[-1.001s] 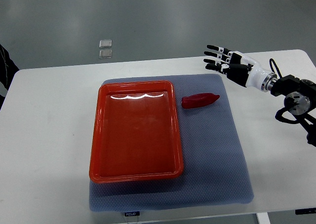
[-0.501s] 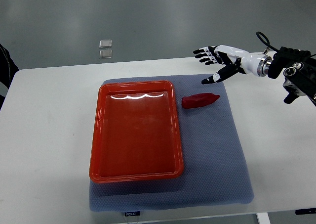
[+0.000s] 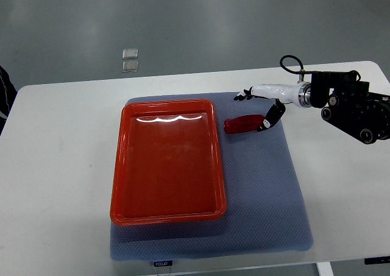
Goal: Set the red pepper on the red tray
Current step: 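Reach the right hand down toward the red pepper beside the tray, then close the right hand fingers around the red pepper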
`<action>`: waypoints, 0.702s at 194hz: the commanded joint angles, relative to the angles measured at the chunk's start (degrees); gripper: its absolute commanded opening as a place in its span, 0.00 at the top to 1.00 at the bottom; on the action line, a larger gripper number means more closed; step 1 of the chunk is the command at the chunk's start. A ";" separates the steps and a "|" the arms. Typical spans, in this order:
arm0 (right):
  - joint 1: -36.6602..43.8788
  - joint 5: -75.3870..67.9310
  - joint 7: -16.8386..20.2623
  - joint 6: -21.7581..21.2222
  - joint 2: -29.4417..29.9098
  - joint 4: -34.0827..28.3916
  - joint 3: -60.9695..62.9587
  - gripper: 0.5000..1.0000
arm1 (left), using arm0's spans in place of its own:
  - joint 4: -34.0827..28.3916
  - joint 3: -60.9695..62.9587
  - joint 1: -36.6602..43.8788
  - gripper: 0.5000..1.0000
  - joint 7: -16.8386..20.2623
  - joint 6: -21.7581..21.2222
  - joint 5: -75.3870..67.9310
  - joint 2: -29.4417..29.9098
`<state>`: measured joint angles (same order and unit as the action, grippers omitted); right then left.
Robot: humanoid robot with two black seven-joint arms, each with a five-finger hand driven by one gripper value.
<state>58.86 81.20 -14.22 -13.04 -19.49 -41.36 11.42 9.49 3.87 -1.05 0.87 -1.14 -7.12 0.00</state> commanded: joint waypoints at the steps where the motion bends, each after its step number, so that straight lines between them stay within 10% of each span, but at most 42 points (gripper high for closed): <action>1: 0.47 0.01 0.24 1.27 1.56 1.90 -1.14 0.22 | 0.00 0.00 -0.01 0.00 0.01 0.00 0.00 0.00; 136: 1.26 -0.07 0.24 0.65 4.37 5.59 -3.42 0.55 | 0.00 0.00 -0.01 0.00 0.01 0.00 0.00 0.00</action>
<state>59.72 81.21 -13.97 -12.24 -15.20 -35.71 8.00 9.49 3.87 -1.04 0.87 -1.14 -7.13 0.00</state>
